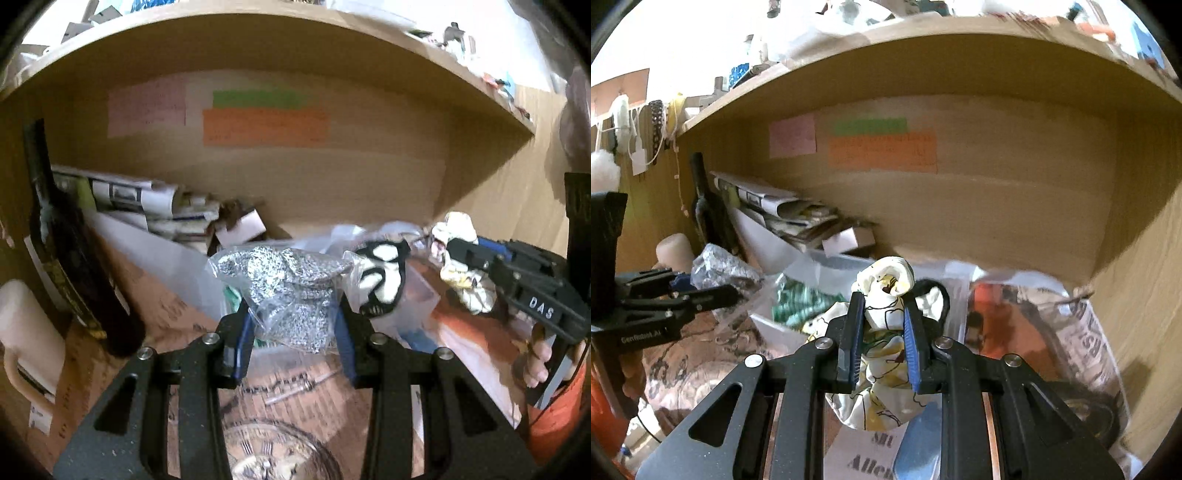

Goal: Organize soft objects
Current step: 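Place the scrunchie and foil bag into the clear box and open both tools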

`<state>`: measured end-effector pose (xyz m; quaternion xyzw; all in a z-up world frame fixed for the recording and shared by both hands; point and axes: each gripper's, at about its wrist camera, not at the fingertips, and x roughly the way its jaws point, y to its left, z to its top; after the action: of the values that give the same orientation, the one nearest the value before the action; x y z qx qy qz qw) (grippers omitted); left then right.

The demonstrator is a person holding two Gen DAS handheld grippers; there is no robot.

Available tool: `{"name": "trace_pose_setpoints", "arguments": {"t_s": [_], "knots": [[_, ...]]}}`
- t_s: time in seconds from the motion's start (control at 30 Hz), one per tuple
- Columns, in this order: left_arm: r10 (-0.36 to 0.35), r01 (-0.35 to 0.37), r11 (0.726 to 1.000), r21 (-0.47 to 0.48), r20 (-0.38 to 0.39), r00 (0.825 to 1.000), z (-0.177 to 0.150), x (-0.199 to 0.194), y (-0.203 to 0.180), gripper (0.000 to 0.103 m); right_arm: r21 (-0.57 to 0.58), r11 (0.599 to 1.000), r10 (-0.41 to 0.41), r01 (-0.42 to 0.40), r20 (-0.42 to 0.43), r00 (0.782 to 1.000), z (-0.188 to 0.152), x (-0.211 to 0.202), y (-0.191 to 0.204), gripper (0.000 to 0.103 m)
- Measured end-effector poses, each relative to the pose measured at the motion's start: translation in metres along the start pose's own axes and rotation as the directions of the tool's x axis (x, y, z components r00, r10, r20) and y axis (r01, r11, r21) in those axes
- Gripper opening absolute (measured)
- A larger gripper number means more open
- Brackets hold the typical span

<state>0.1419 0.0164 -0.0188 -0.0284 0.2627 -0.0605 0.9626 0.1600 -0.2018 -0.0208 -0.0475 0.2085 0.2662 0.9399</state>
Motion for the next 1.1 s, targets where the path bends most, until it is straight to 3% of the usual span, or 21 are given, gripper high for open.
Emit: {"name": "trace_pose_setpoints", "arguments": {"t_s": [0.23,0.43,0.93,1.0,1.1], "knots": [[0.002,-0.003,1.000,-0.017,-0.028,1.000,0.014,0.029,0.008,0.039,-0.046,0.999,0.002,-0.002,-0.002,1.000,0.013,0.021,0.009,0.019],[-0.022,0.019,0.999,-0.033,-0.101,0.995,0.014,0.065,0.011,0.039,-0.061,0.998,0.002,-0.006,-0.071,0.997,0.012,0.057,0.012,0.019],[-0.050,0.043,0.999,-0.032,-0.268,0.962,0.004,0.139,0.006,0.039,-0.053,0.999,-0.023,0.012,-0.221,0.975,-0.012,0.115,0.011,0.020],[-0.057,0.047,0.998,-0.042,-0.284,0.957,0.002,0.142,0.007,0.041,-0.053,0.998,-0.029,0.016,-0.244,0.969,-0.014,0.119,0.010,0.028],[-0.059,0.047,0.998,-0.049,-0.280,0.958,0.000,0.138,0.009,0.048,-0.048,0.999,-0.033,0.022,-0.255,0.966,-0.016,0.119,0.008,0.052]]}}
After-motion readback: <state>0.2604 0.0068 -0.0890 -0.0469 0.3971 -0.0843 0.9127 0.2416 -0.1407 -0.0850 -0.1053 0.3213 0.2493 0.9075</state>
